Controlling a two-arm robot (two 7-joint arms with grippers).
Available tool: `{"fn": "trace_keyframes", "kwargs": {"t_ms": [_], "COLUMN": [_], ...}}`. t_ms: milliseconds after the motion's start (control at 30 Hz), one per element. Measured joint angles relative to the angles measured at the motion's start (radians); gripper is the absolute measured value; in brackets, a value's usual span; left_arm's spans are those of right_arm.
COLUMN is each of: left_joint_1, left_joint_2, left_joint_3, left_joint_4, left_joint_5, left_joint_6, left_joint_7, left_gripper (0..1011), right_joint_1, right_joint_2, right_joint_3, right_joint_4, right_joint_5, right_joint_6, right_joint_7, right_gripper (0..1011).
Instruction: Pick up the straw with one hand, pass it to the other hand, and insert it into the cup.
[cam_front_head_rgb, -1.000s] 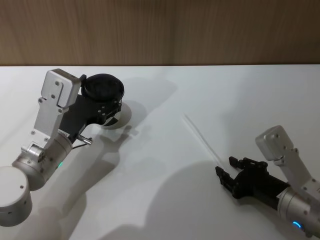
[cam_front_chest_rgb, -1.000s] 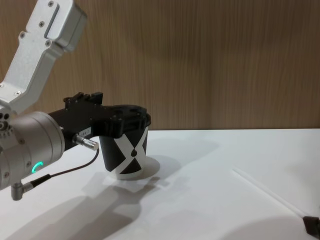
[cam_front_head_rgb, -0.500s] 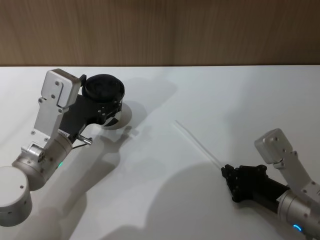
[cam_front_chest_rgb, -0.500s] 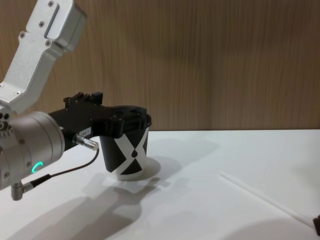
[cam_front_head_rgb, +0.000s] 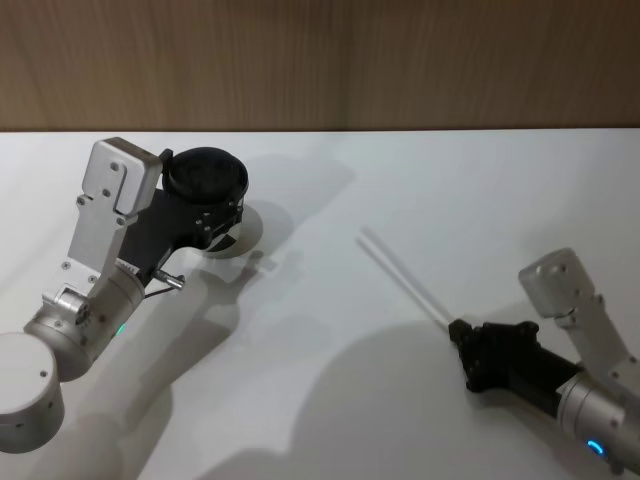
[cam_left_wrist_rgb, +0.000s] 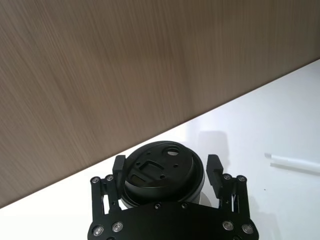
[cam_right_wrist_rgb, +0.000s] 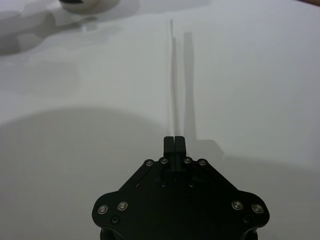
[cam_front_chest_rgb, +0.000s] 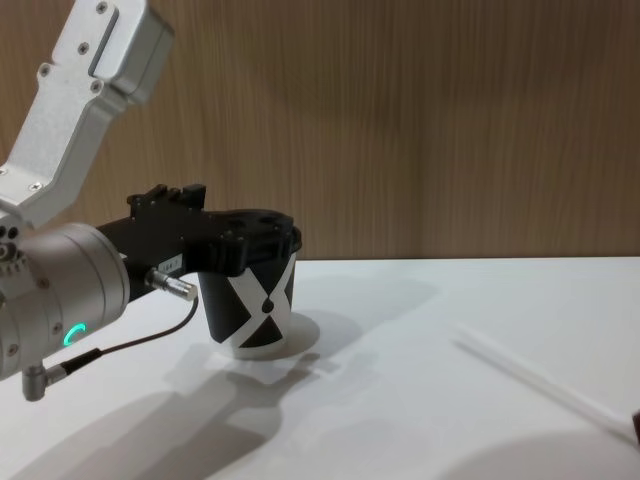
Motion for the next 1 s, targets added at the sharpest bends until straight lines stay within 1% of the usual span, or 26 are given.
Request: {"fn": "trace_keyframes", "kwargs": {"t_ms": [300, 400, 500, 533, 600, 833, 867, 967, 1000], "left_joint_1": [0.000, 0.000, 0.000, 0.000, 0.000, 0.000, 0.000, 0.000, 0.000], "left_joint_2": [0.000, 0.000, 0.000, 0.000, 0.000, 0.000, 0.000, 0.000, 0.000], "left_joint_3": [0.000, 0.000, 0.000, 0.000, 0.000, 0.000, 0.000, 0.000, 0.000], "left_joint_4": [0.000, 0.000, 0.000, 0.000, 0.000, 0.000, 0.000, 0.000, 0.000], "left_joint_5": [0.000, 0.000, 0.000, 0.000, 0.000, 0.000, 0.000, 0.000, 0.000], "left_joint_6": [0.000, 0.000, 0.000, 0.000, 0.000, 0.000, 0.000, 0.000, 0.000], "left_joint_7": [0.000, 0.000, 0.000, 0.000, 0.000, 0.000, 0.000, 0.000, 0.000], "left_gripper": [1003, 1003, 1003, 1003, 1003, 1002, 1003, 1003, 1003], "right_joint_1": [0.025, 0.040, 0.049, 0.055, 0.063, 0.100, 0.111, 0.125, 0.136], "right_joint_2": [-0.035, -0.050, -0.057, -0.062, -0.066, -0.086, -0.090, -0.094, -0.097], "right_joint_3": [0.030, 0.043, 0.050, 0.054, 0.058, 0.073, 0.075, 0.076, 0.076], "right_joint_4": [-0.009, -0.015, -0.018, -0.019, -0.019, -0.005, 0.002, 0.013, 0.021], "right_joint_5": [0.042, 0.062, 0.074, 0.083, 0.090, 0.131, 0.143, 0.160, 0.172], "right_joint_6": [-0.050, -0.079, -0.098, -0.114, -0.128, -0.208, -0.230, -0.261, -0.280], "right_joint_7": [-0.007, -0.007, -0.006, -0.003, 0.001, 0.035, 0.049, 0.072, 0.087], "right_gripper": [4, 3, 4, 4, 4, 4, 3, 4, 4]}}
